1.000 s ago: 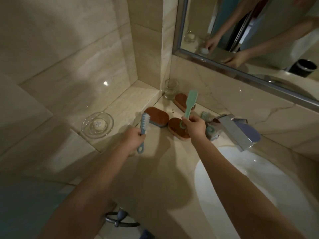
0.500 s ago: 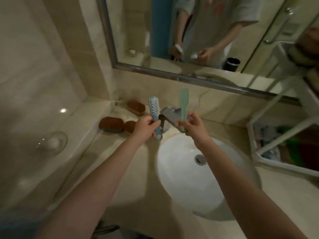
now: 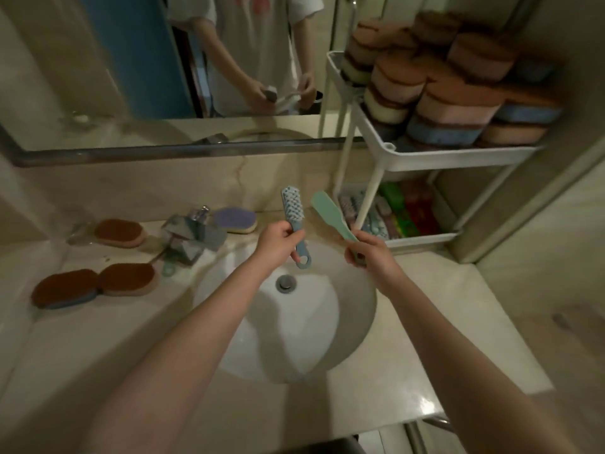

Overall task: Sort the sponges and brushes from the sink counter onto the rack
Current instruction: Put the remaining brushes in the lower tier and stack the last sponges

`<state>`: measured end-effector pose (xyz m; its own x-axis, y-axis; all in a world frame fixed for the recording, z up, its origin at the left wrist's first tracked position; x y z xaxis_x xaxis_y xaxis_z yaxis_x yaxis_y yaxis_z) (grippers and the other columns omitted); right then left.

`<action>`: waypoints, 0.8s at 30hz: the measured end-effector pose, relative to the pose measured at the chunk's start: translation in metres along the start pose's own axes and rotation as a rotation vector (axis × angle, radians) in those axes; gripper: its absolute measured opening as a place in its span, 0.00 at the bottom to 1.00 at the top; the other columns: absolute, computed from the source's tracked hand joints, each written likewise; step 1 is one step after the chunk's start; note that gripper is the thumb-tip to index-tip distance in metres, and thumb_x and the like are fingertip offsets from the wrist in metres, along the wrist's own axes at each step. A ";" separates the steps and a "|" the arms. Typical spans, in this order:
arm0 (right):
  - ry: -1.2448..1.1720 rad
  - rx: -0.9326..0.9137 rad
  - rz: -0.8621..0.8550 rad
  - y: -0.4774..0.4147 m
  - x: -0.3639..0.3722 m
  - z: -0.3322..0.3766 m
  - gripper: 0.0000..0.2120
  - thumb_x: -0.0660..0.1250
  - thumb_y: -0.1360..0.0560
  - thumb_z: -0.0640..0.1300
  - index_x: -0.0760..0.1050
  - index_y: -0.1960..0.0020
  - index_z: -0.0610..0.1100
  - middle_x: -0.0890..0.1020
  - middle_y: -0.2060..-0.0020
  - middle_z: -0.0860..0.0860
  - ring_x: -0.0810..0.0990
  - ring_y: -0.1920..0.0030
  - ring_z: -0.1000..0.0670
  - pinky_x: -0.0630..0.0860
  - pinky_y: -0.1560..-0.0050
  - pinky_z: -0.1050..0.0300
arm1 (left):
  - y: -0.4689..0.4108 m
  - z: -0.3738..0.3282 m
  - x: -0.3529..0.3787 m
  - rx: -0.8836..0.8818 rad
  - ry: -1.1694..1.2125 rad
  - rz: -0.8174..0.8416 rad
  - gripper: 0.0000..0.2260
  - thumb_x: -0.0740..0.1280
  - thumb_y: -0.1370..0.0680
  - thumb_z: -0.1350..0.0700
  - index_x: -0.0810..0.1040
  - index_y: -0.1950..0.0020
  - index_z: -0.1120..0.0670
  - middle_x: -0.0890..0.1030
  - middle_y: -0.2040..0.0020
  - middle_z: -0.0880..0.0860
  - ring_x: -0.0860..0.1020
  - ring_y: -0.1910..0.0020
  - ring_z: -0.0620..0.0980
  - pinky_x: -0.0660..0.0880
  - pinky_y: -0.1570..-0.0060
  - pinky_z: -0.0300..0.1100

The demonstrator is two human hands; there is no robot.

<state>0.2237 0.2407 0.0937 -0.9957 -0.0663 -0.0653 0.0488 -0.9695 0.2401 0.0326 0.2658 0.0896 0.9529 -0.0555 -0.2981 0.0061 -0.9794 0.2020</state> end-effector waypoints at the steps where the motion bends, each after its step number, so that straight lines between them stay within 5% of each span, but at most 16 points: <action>1: -0.006 0.004 -0.012 0.003 -0.012 -0.006 0.12 0.60 0.22 0.34 0.78 0.56 0.47 0.74 0.75 0.50 0.69 0.75 0.54 0.64 0.68 0.61 | -0.003 -0.001 0.011 -0.009 -0.011 0.012 0.10 0.65 0.23 0.61 0.73 0.64 0.55 0.76 0.74 0.53 0.74 0.83 0.43 0.71 0.71 0.41; 4: -0.050 0.030 -0.058 0.013 -0.046 -0.023 0.14 0.58 0.24 0.31 0.79 0.51 0.46 0.70 0.73 0.48 0.68 0.73 0.54 0.65 0.68 0.61 | -0.012 -0.002 0.043 -0.037 -0.030 0.044 0.10 0.65 0.23 0.60 0.72 0.65 0.54 0.75 0.80 0.48 0.74 0.83 0.43 0.72 0.69 0.43; 7: -0.076 0.100 -0.127 0.014 -0.078 -0.042 0.15 0.56 0.23 0.32 0.79 0.51 0.44 0.64 0.71 0.48 0.62 0.72 0.52 0.60 0.68 0.59 | -0.015 -0.007 0.066 -0.068 -0.035 0.053 0.09 0.65 0.23 0.59 0.73 0.63 0.53 0.76 0.76 0.50 0.74 0.83 0.42 0.73 0.71 0.41; 11: -0.109 0.152 -0.181 0.007 -0.109 -0.063 0.15 0.54 0.18 0.45 0.76 0.57 0.42 0.60 0.74 0.53 0.57 0.73 0.54 0.55 0.71 0.60 | -0.020 -0.013 0.086 -0.095 -0.067 0.049 0.07 0.65 0.22 0.58 0.73 0.61 0.53 0.77 0.71 0.52 0.74 0.82 0.41 0.72 0.75 0.35; 17: -0.028 0.163 -0.269 -0.039 -0.122 -0.051 0.14 0.54 0.20 0.38 0.66 0.64 0.44 0.65 0.72 0.48 0.61 0.72 0.51 0.58 0.72 0.59 | -0.029 -0.021 0.096 -0.136 -0.048 0.003 0.04 0.65 0.23 0.59 0.75 0.56 0.60 0.76 0.70 0.53 0.74 0.83 0.42 0.69 0.79 0.33; 24: 0.385 0.145 -0.265 -0.115 -0.122 -0.031 0.06 0.63 0.22 0.40 0.78 0.53 0.40 0.79 0.57 0.43 0.76 0.58 0.46 0.69 0.56 0.57 | -0.036 -0.022 0.092 -0.149 -0.055 -0.067 0.04 0.66 0.23 0.59 0.75 0.57 0.59 0.76 0.72 0.53 0.74 0.82 0.43 0.72 0.68 0.43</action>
<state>0.3420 0.3533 0.0439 -0.8694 0.0697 -0.4892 -0.2416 -0.9236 0.2976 0.1273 0.3007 0.0756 0.9310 -0.0058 -0.3650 0.1175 -0.9418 0.3148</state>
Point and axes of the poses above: each hand's wrist, its own y-axis away from the middle knuckle, its own x-axis out of the palm, z = x × y, the point moved 3 cm from there along -y, towards the middle knuckle
